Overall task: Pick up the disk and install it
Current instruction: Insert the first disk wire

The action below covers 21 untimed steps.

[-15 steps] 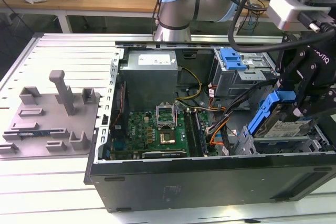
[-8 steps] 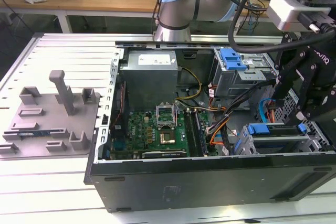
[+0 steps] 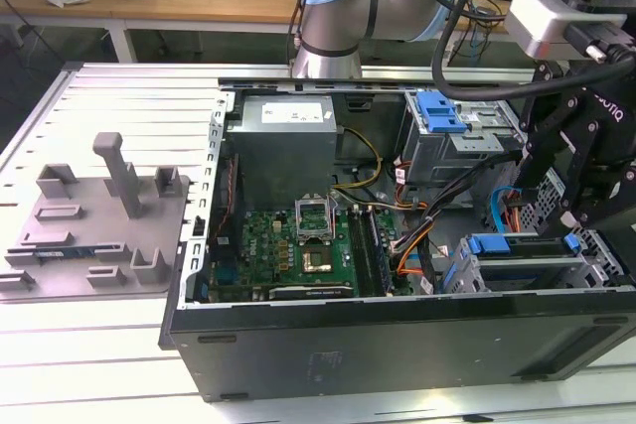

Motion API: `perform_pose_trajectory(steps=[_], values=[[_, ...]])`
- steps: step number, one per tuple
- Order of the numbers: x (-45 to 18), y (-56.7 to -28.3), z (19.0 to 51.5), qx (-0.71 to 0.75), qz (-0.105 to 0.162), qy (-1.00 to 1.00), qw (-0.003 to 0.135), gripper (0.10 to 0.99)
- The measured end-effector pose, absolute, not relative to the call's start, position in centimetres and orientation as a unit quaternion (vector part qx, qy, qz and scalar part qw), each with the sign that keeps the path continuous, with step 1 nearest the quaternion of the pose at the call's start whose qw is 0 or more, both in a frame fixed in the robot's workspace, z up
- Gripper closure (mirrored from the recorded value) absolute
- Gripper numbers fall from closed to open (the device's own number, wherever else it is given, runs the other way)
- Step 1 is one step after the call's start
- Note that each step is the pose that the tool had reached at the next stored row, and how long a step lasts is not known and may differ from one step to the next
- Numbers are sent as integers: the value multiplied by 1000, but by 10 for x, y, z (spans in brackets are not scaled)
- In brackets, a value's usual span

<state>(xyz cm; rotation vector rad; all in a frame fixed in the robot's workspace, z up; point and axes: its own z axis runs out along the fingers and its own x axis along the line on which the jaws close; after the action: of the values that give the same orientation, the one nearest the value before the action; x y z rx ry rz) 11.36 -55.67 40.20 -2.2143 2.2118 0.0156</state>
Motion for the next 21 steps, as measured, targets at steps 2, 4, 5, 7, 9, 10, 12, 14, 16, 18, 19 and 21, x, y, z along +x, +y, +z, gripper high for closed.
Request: perform_pose_trajectory(steps=[2, 4, 5, 7, 9, 10, 12, 14, 16, 18, 19, 21], values=[[114, -557, 402, -708, 5, 707, 6, 510], [114, -557, 402, -708, 5, 706, 6, 510], [114, -557, 402, -708, 5, 706, 6, 510], [113, -555, 402, -708, 4, 706, 5, 510], [108, -543, 402, -707, 2, 707, 3, 510], [108, -539, 402, -707, 0, 707, 1, 510], [108, -522, 401, -708, -6, 706, -6, 510], [108, -511, 401, -708, -9, 706, -8, 510], [108, -501, 401, -708, -9, 706, -8, 510], [108, -490, 399, -708, -9, 706, -8, 510], [108, -479, 398, -708, -11, 706, -11, 510], [109, -470, 397, -707, -35, 705, -39, 510]])
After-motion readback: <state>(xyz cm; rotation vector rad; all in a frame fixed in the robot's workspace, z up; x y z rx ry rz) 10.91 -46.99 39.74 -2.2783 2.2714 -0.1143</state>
